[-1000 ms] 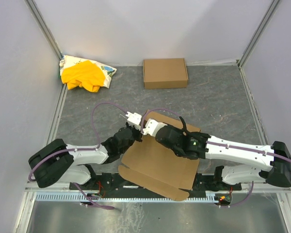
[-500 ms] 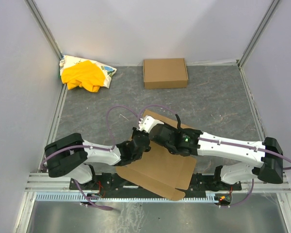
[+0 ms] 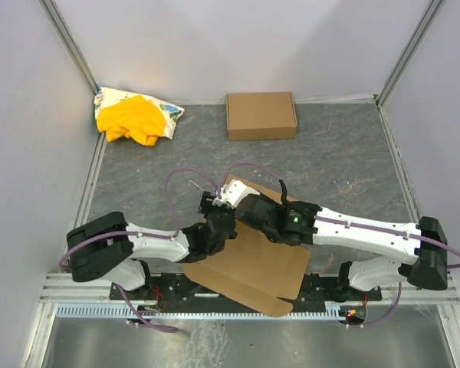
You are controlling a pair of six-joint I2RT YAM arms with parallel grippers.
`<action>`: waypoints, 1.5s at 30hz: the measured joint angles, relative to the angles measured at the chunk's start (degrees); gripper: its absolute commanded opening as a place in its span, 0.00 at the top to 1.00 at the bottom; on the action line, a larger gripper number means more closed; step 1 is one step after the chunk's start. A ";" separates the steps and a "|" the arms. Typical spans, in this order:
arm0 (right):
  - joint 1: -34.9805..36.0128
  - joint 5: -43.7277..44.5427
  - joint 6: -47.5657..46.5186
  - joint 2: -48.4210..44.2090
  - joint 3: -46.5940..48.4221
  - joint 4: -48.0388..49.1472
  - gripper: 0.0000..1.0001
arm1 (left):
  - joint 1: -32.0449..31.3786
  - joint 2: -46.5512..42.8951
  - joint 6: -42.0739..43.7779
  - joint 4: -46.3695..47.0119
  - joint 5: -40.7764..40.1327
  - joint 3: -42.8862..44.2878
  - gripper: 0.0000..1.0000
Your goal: Fold the paper box
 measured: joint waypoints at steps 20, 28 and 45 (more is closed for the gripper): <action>0.00 1.97 4.48 -5.62 6.93 -8.61 0.50 | 0.02 -33.75 -19.43 -47.69 0.15 4.50 0.22; 0.00 2.16 4.59 -5.66 11.10 -13.57 0.49 | 0.02 -59.52 -21.53 -59.89 5.40 11.52 0.22; 2.62 -1.88 2.19 0.17 11.10 -13.05 0.48 | 0.02 -55.43 -24.59 -61.37 10.14 0.31 0.15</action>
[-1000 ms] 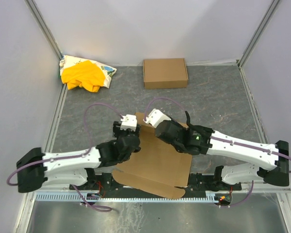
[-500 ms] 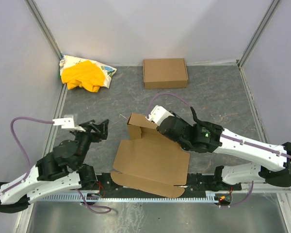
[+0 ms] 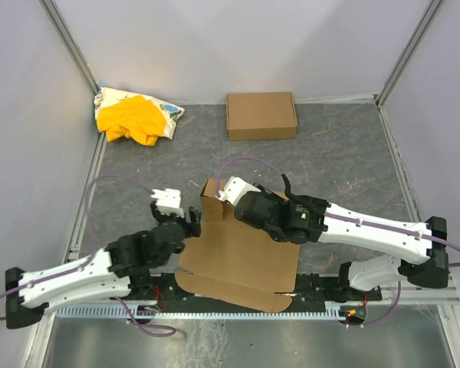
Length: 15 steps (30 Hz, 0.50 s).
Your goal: Fold the paper box
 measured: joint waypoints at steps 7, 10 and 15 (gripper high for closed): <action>0.00 2.23 4.76 -3.82 0.37 -0.35 0.49 | -0.07 13.38 -5.29 8.00 2.40 -10.58 0.15; 0.00 2.58 5.31 -8.07 0.35 0.11 0.49 | -0.11 12.72 -6.47 14.58 1.77 -15.72 0.16; -0.02 3.30 6.38 -12.22 -0.20 0.68 0.50 | -0.11 9.22 -6.43 31.08 0.31 -25.94 0.16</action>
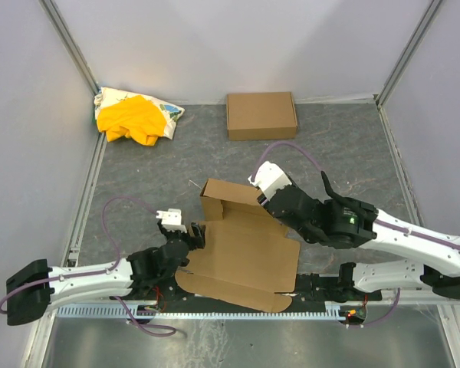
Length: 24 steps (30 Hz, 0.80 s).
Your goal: Fold the paper box
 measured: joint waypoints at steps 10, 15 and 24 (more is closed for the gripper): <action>-0.68 -0.20 2.38 -1.31 -4.68 2.78 0.51 | 0.00 5.40 11.21 30.86 1.09 -2.23 0.16; -0.74 -0.20 2.49 -1.60 -4.68 3.30 0.51 | 0.00 13.99 15.47 33.46 1.18 -2.14 0.16; -0.74 -0.57 2.86 -2.62 -4.79 3.43 0.52 | 0.00 26.36 24.57 38.82 -1.70 1.75 0.16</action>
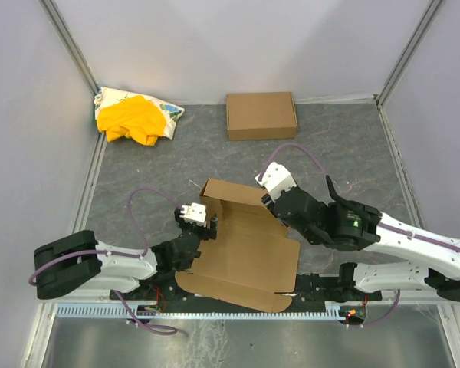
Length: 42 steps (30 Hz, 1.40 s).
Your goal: Fold the paper box
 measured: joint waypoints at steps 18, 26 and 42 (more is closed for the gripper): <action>0.00 -1.18 0.00 -1.90 -0.87 -0.22 0.52 | 2.82 22.05 9.33 25.35 -1.38 3.61 0.69; 0.00 -1.25 0.00 -1.90 -1.18 -0.26 0.53 | 3.28 32.17 12.70 37.13 -8.02 7.28 0.97; 0.00 -1.18 0.00 -2.45 -1.18 -0.72 0.53 | 3.19 44.72 25.09 44.68 -19.56 14.64 0.65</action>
